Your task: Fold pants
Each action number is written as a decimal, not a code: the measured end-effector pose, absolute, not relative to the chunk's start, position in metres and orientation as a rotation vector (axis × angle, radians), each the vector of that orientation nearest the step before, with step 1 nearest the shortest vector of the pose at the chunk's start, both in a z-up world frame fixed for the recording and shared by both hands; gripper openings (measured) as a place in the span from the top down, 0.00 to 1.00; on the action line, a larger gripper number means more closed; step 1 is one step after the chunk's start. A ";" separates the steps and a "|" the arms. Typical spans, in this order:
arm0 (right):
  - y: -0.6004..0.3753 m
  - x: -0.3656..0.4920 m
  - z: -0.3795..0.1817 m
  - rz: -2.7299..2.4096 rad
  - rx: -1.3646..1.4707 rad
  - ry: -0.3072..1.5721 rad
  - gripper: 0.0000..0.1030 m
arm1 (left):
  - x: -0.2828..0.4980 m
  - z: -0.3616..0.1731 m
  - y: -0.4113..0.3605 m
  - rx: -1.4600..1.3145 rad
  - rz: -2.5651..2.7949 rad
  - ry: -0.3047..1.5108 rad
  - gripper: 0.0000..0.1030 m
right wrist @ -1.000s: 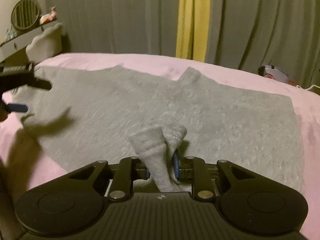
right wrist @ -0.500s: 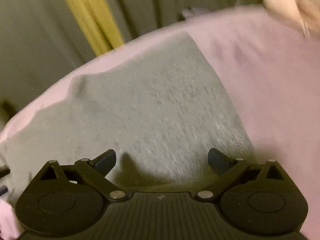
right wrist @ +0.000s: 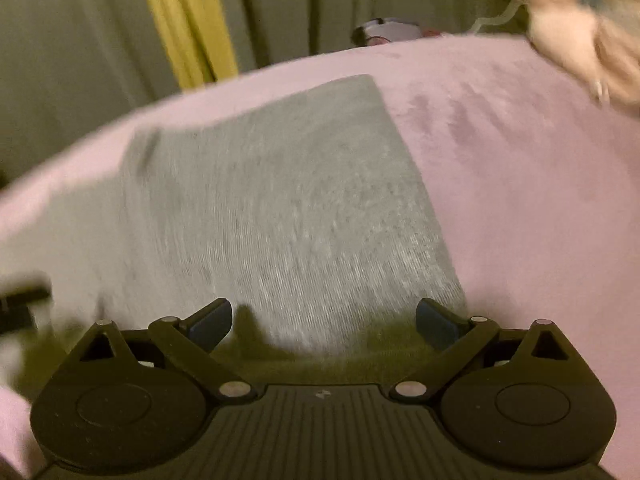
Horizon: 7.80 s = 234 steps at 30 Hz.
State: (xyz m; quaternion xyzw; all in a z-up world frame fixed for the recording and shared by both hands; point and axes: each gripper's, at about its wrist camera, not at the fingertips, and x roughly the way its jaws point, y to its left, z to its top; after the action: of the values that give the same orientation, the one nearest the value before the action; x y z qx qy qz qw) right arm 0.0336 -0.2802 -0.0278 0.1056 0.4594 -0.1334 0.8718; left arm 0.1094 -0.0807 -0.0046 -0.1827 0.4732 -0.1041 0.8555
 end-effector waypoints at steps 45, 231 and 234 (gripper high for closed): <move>-0.323 0.020 -0.031 -0.399 0.460 0.892 0.04 | 0.144 -0.024 -0.115 -0.366 -0.374 1.082 0.81; -0.219 0.029 -0.025 -0.051 0.150 0.766 0.04 | 0.045 0.129 0.085 -0.306 -0.015 0.390 0.76; -0.237 0.025 -0.020 -0.122 0.236 0.719 0.04 | 0.043 0.137 0.017 -0.195 -0.182 0.403 0.63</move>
State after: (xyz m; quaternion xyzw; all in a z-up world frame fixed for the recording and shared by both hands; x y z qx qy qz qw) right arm 0.0253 -0.2371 -0.0198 0.1153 0.3509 -0.0595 0.9274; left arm 0.0429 0.0174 0.1369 -0.0967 0.1995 -0.0903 0.9709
